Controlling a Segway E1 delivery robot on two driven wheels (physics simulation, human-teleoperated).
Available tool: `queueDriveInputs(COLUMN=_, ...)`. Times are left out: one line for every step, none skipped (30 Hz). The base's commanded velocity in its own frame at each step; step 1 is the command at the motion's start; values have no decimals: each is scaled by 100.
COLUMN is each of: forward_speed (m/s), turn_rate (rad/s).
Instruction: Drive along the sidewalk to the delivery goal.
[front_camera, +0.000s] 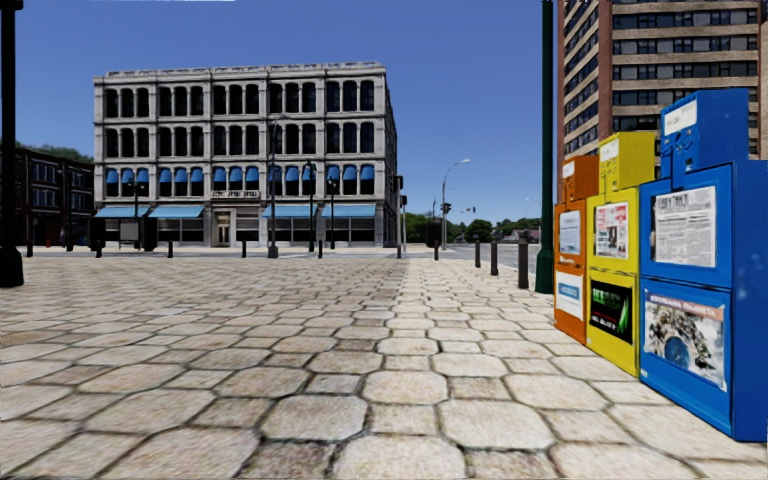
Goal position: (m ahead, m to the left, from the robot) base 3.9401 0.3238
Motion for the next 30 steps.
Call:
queueDriveInputs(forward_speed=197, turn_rate=30)
queueDriveInputs(forward_speed=197, turn_rate=30)
queueDriveInputs(forward_speed=197, turn_rate=30)
queueDriveInputs(forward_speed=197, turn_rate=30)
queueDriveInputs(forward_speed=197, turn_rate=30)
queueDriveInputs(forward_speed=197, turn_rate=30)
queueDriveInputs(forward_speed=197, turn_rate=30)
queueDriveInputs(forward_speed=197, turn_rate=30)
queueDriveInputs(forward_speed=197, turn_rate=30)
queueDriveInputs(forward_speed=197, turn_rate=30)
queueDriveInputs(forward_speed=197, turn_rate=30)
queueDriveInputs(forward_speed=197, turn_rate=30)
queueDriveInputs(forward_speed=197, turn_rate=30)
queueDriveInputs(forward_speed=197, turn_rate=30)
queueDriveInputs(forward_speed=197, turn_rate=30)
queueDriveInputs(forward_speed=197, turn_rate=30)
queueDriveInputs(forward_speed=197, turn_rate=30)
queueDriveInputs(forward_speed=197, turn_rate=30)
queueDriveInputs(forward_speed=197, turn_rate=30)
queueDriveInputs(forward_speed=197, turn_rate=30)
queueDriveInputs(forward_speed=197, turn_rate=22)
queueDriveInputs(forward_speed=197, turn_rate=0)
queueDriveInputs(forward_speed=197, turn_rate=0)
queueDriveInputs(forward_speed=197, turn_rate=0)
queueDriveInputs(forward_speed=197, turn_rate=0)
queueDriveInputs(forward_speed=197, turn_rate=0)
queueDriveInputs(forward_speed=197, turn_rate=0)
queueDriveInputs(forward_speed=197, turn_rate=0)
queueDriveInputs(forward_speed=197, turn_rate=0)
queueDriveInputs(forward_speed=197, turn_rate=0)
